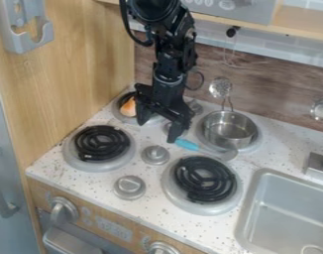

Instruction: Move the bread to the lower right burner

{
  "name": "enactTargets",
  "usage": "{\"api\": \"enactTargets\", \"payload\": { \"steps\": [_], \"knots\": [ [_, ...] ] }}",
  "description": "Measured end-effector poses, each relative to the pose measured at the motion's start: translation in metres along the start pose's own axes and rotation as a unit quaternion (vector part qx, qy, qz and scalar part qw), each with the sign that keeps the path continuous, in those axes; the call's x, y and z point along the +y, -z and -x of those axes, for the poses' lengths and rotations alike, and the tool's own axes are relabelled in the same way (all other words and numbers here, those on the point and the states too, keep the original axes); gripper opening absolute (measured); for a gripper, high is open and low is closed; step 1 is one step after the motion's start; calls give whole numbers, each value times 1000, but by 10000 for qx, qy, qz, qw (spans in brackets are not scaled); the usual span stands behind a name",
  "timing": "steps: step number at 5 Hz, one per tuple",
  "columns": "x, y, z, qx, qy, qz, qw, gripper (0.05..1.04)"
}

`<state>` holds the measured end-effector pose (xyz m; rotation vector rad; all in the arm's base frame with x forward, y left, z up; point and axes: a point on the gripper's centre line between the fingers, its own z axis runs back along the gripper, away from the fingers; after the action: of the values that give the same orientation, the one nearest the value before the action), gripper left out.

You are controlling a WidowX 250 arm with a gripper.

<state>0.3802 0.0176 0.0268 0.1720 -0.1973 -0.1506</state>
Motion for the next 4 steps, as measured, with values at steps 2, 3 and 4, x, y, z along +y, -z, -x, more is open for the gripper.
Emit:
{"api": "enactTargets", "payload": {
  "steps": [2,3,4],
  "knots": [
    [9,41,-14,543,-261,225,9979,1000],
    [40,54,-34,544,-638,322,9960,1000],
    [59,59,-57,243,-738,284,9966,1000]
  ]
}}
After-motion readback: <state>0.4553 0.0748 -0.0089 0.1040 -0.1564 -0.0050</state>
